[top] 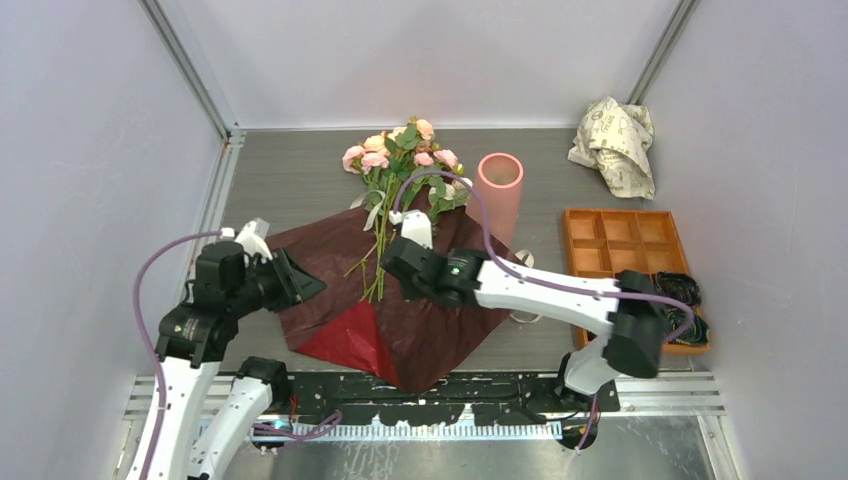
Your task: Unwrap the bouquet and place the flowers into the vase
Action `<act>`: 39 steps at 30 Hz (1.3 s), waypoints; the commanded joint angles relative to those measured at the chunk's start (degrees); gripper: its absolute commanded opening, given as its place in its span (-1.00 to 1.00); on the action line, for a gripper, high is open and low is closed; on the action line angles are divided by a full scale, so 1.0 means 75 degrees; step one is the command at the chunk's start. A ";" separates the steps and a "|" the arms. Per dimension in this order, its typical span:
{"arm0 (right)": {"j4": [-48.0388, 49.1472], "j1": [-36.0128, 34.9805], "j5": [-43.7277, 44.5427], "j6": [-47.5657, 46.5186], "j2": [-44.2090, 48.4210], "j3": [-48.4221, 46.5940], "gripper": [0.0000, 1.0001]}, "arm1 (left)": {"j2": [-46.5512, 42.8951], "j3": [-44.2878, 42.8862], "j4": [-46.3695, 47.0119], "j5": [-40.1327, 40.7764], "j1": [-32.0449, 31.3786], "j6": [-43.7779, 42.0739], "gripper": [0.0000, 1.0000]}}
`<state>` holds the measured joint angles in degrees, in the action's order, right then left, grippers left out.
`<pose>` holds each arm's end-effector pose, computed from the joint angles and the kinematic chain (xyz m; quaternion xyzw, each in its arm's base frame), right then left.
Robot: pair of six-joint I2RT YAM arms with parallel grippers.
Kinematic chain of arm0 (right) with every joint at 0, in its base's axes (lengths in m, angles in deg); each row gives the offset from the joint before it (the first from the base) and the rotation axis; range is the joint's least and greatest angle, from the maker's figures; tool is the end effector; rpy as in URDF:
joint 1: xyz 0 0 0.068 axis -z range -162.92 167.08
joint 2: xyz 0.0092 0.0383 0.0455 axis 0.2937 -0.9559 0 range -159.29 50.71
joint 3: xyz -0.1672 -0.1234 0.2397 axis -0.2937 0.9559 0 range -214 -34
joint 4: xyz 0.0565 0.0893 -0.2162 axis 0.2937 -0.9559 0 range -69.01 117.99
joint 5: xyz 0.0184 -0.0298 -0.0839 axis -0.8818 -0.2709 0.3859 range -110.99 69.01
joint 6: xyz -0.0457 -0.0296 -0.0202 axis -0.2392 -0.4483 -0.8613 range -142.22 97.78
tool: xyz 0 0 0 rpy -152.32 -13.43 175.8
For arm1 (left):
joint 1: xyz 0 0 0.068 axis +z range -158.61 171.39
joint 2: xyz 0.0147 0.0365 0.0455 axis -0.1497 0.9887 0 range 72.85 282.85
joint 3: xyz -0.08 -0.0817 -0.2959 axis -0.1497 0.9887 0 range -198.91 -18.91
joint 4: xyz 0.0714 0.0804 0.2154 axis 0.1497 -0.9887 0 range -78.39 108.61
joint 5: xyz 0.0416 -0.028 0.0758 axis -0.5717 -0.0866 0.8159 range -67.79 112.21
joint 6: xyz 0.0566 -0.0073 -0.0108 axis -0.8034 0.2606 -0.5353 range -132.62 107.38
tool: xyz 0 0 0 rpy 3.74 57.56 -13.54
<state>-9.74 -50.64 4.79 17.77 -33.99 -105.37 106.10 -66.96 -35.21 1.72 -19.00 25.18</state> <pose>0.1275 0.2634 0.3422 -0.1481 0.9101 0.1383 0.3615 0.0454 -0.0231 0.3271 -0.1361 0.8811 -0.3194 0.3210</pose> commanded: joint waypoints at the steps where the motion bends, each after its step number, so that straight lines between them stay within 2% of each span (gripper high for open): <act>1: 0.0626 0.0390 -0.1228 -0.0336 -0.1243 -0.0747 -0.99 | 0.0208 -0.1338 -0.0755 0.0891 -0.0012 -0.0151 -0.27; 7: 0.0483 0.0374 -0.3246 -0.0769 -0.3238 -0.2265 -0.99 | 0.0391 -0.2263 -0.1543 0.1487 -0.0002 -0.0458 -0.26; 12: 0.0468 -0.0354 -0.4536 -0.1264 -0.3442 -0.2316 -0.99 | 0.0415 -0.2263 -0.1559 0.1551 0.0002 -0.0495 -0.26; 16: 0.0398 -0.0943 -0.5077 -0.1411 -0.3238 -0.1578 -0.99 | 0.0625 -0.2218 -0.1419 0.1445 -0.0014 -0.0478 -0.27; 24: 0.0750 -0.1685 -0.5294 -0.0848 -0.2641 -0.0156 -0.99 | 0.0641 -0.2069 -0.1190 0.1414 0.0002 -0.0400 -0.27; 31: 0.0864 -0.2114 -0.5332 -0.0564 -0.3052 -0.0108 -0.99 | 0.0666 -0.1723 -0.0989 0.1376 0.0004 -0.0357 -0.27; 35: 0.0300 -0.2104 -0.4586 -0.0664 -0.3067 -0.0492 -0.99 | 0.0763 -0.1626 -0.0879 0.1208 -0.0005 -0.0318 -0.27; 39: -0.1056 -0.2097 -0.2845 -0.0933 -0.2695 -0.1390 -0.94 | 0.0887 -0.1791 -0.0895 0.1149 0.0002 -0.0377 -0.27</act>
<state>-9.68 -66.58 -29.15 12.11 -57.56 -108.28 111.94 -79.00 -44.98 11.64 -19.00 22.93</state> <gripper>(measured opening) 0.054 0.366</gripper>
